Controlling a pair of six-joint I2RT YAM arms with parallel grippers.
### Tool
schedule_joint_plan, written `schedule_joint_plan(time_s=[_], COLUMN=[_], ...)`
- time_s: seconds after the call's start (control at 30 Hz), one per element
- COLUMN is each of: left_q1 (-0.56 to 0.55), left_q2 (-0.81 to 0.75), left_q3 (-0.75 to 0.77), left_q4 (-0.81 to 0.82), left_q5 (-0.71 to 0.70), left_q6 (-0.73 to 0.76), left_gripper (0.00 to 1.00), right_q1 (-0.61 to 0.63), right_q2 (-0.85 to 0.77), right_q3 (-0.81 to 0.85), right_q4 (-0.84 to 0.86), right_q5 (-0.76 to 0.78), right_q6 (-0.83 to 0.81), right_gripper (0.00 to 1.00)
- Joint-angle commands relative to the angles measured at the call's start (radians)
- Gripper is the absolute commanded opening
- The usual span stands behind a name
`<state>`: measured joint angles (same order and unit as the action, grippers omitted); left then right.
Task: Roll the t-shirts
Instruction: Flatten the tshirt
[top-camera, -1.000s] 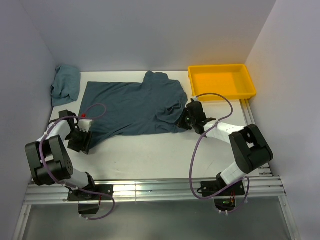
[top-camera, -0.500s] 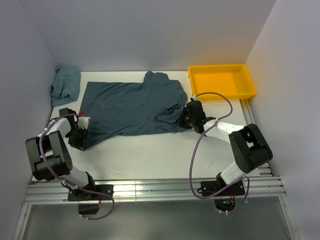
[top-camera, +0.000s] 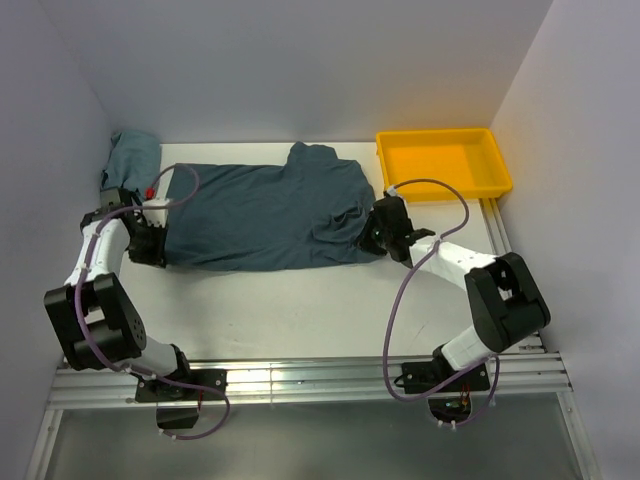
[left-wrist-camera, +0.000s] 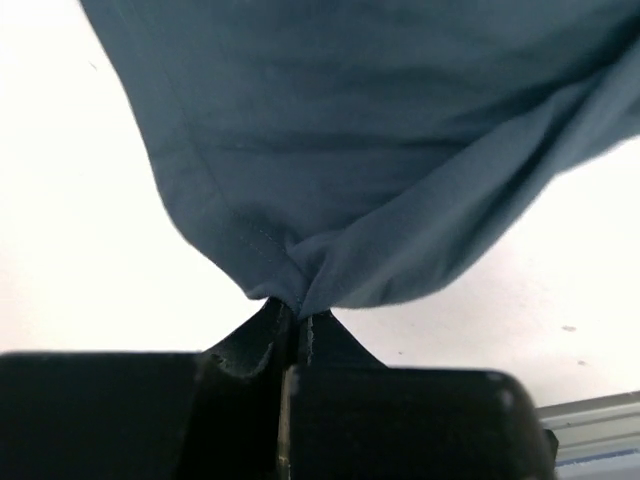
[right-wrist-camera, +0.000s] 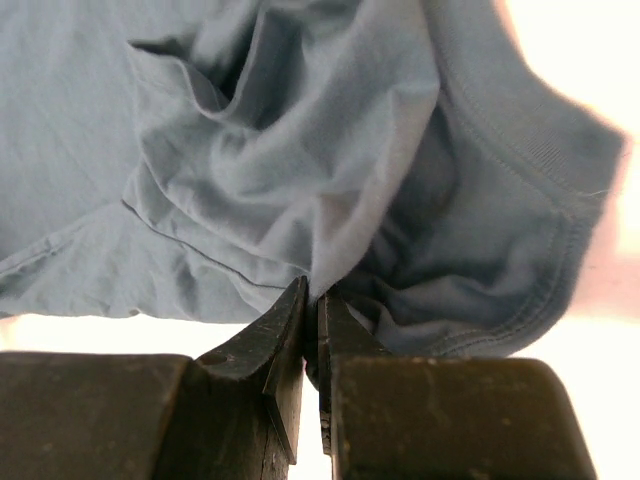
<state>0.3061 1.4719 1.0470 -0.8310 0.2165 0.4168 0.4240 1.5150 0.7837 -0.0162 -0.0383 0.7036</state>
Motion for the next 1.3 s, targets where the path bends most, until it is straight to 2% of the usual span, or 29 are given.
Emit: schedule_joint_plan(time_s=[0.0, 0.17, 0.3, 0.53, 0.67, 0.8, 1.27], left_q1=[0.008, 0.034, 0.071, 0.123, 0.14, 0.146, 0.197], left_q2=[-0.044, -0.065, -0.059, -0.067, -0.108, -0.153, -0.475], left_q3=[0.103, 0.192, 0.301, 0.447, 0.518, 0.573, 0.495], left_q4=[-0.134, -0.181, -0.212, -0.178, -0.106, 0.036, 0.525], left_q5=[0.087, 0.107, 0.142, 0.222, 0.233, 0.205, 0.123], left_q6=[0.027, 0.045, 0.051, 0.007, -0.061, -0.154, -0.408], left_gripper=[0.0, 0.0, 0.0, 0.0, 0.0, 0.0, 0.0], right_q1=[0.007, 0.009, 0.007, 0.006, 0.004, -0.001, 0.002], right_q2=[-0.081, -0.131, -0.148, -0.177, -0.202, -0.26, -0.598], right_q3=[0.084, 0.158, 0.282, 0.477, 0.58, 0.67, 0.632], right_q4=[-0.074, -0.172, -0.286, -0.372, -0.41, -0.4, -0.114], right_q5=[0.078, 0.179, 0.288, 0.348, 0.428, 0.463, 0.359], right_q6=[-0.033, -0.052, -0.078, -0.14, -0.185, -0.251, -0.427], right_gripper=[0.0, 0.0, 0.0, 0.0, 0.0, 0.0, 0.0])
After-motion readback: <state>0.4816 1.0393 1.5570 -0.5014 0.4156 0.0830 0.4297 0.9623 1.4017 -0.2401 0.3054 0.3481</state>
